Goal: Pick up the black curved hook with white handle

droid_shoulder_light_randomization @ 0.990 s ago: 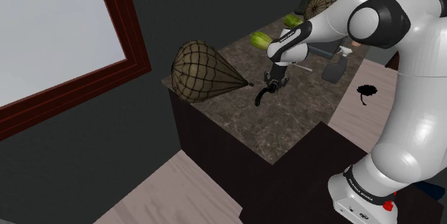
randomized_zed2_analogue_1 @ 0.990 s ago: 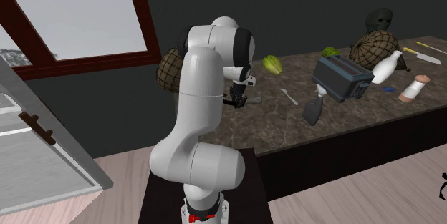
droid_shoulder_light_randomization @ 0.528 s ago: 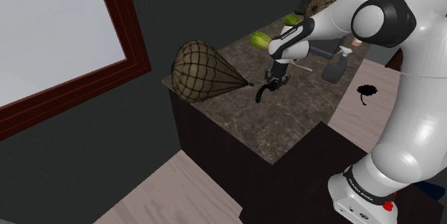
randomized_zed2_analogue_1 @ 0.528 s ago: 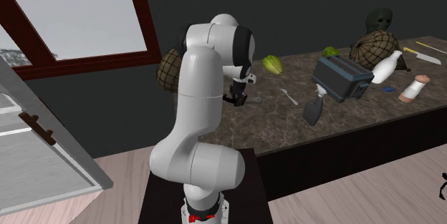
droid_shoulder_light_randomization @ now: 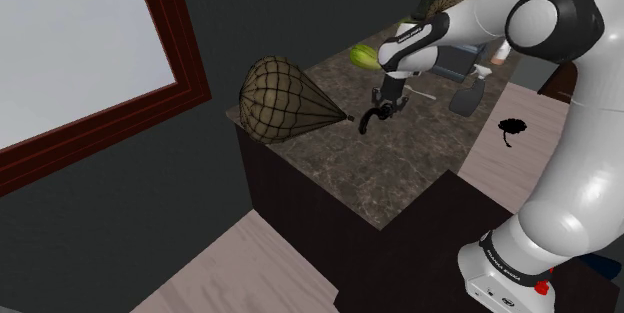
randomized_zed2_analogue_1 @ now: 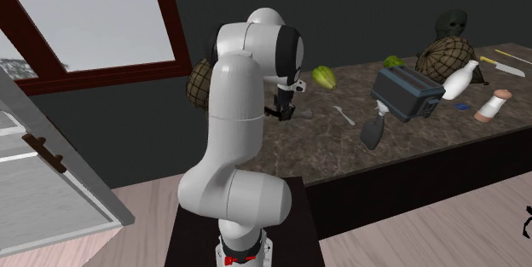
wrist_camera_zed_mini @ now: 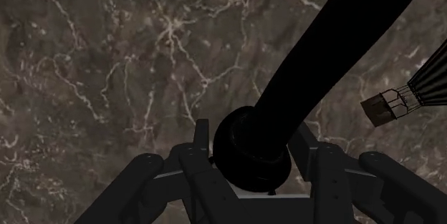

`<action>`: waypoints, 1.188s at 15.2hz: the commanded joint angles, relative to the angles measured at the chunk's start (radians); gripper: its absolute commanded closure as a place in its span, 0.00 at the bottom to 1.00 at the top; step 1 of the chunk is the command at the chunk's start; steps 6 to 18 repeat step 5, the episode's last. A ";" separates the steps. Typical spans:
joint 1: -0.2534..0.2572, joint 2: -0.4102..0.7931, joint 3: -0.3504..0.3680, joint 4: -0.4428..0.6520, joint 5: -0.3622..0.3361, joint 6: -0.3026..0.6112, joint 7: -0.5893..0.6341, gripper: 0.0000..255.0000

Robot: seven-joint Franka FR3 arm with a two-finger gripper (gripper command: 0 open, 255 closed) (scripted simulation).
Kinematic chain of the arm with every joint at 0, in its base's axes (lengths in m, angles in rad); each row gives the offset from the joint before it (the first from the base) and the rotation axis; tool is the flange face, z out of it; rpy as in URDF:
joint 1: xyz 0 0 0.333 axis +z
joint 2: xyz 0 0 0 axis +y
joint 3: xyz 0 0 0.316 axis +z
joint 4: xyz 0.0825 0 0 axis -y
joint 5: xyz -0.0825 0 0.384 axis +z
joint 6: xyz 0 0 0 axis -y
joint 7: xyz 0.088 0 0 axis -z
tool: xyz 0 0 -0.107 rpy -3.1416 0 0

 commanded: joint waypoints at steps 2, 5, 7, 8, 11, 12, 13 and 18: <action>0.002 -0.026 -0.003 0.007 -0.007 -0.033 0.006 1.00; 0.003 -0.036 -0.005 0.010 -0.010 -0.045 0.009 1.00; 0.003 -0.036 -0.005 0.010 -0.010 -0.045 0.009 1.00; 0.003 -0.036 -0.005 0.010 -0.010 -0.045 0.009 1.00; 0.003 -0.036 -0.005 0.010 -0.010 -0.045 0.009 1.00; 0.003 -0.036 -0.005 0.010 -0.010 -0.045 0.009 1.00; 0.003 -0.036 -0.005 0.010 -0.010 -0.045 0.009 1.00; 0.003 -0.036 -0.005 0.010 -0.010 -0.045 0.009 1.00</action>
